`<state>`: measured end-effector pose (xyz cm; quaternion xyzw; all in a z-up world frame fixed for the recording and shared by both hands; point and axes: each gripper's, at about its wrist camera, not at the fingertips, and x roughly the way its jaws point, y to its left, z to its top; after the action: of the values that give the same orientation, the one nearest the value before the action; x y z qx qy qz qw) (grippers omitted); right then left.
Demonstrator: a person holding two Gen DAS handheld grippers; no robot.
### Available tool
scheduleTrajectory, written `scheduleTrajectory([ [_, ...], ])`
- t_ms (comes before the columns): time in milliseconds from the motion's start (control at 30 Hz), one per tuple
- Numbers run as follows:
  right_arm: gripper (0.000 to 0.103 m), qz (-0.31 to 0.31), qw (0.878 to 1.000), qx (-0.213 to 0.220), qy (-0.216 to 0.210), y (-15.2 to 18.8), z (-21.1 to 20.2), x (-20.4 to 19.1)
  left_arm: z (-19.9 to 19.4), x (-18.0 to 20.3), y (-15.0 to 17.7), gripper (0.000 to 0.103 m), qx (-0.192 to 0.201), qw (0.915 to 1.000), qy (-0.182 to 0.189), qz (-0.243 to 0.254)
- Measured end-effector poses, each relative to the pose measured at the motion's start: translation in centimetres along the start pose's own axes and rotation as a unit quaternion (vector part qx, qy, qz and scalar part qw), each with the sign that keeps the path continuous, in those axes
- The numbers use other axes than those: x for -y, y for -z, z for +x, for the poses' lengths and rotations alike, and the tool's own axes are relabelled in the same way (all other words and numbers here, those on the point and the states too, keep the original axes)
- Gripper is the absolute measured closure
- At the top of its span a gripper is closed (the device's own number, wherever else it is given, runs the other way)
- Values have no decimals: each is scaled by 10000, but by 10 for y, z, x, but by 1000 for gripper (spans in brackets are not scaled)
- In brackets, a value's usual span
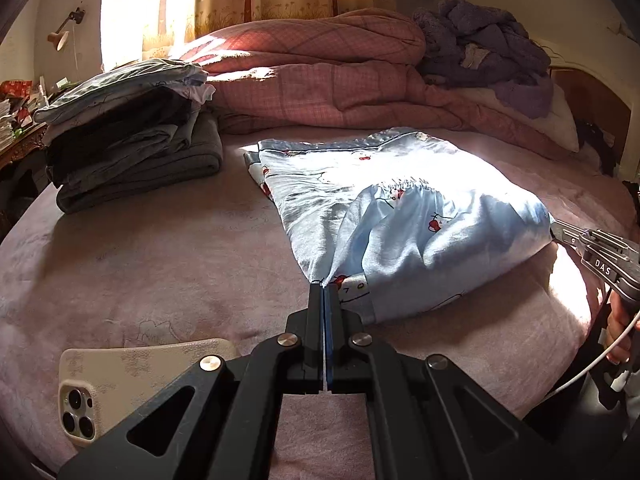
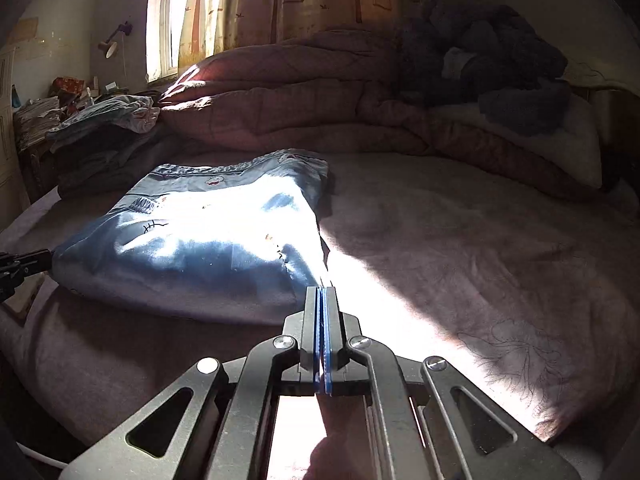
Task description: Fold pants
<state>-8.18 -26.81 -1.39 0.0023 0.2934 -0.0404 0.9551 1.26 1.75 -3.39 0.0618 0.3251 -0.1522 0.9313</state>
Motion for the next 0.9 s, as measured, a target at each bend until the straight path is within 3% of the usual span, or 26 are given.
scheduleTrajectory([
  [167, 103, 28, 9996, 278, 58, -4, -12, 0, -15, -7, -7, 103, 325, 9992, -197, -108],
  [233, 103, 120, 9991, 393, 137, -8, -17, 3, -18, -9, -9, 103, 473, 9977, -473, -135],
  [333, 103, 69, 9984, 367, 429, -7, -11, 10, -9, -9, -5, 103, 244, 9990, -363, -29],
  [433, 103, 351, 9988, -140, -314, -2, 2, 18, -12, 5, 0, 103, 282, 9988, -348, 219],
  [567, 101, 196, 9990, 84, -397, -4, -8, 9, -16, 6, -1, 98, 432, 9968, -615, 288],
  [633, 87, 194, 9987, 129, -444, -7, -12, 7, -28, 5, -1, 84, 762, 9939, -718, 357],
  [667, 70, 186, 9988, 143, -439, -8, -14, 7, -33, 5, -2, 76, 840, 9922, -826, 416],
  [700, 61, 187, 9989, 168, -391, -9, -16, 7, -36, 4, -3, 76, 883, 9906, -940, 449],
  [767, 60, 217, 9988, 256, -354, -9, -24, 10, -43, -3, -3, 76, 902, 9901, -1032, 308],
  [833, 60, 251, 9985, 286, -398, -10, -32, 14, -48, -7, 0, 76, 808, 9939, -751, 96],
  [900, 60, 373, 9967, 132, -711, -10, -38, 19, -53, -4, 6, 76, 701, 9966, -431, -94],
])
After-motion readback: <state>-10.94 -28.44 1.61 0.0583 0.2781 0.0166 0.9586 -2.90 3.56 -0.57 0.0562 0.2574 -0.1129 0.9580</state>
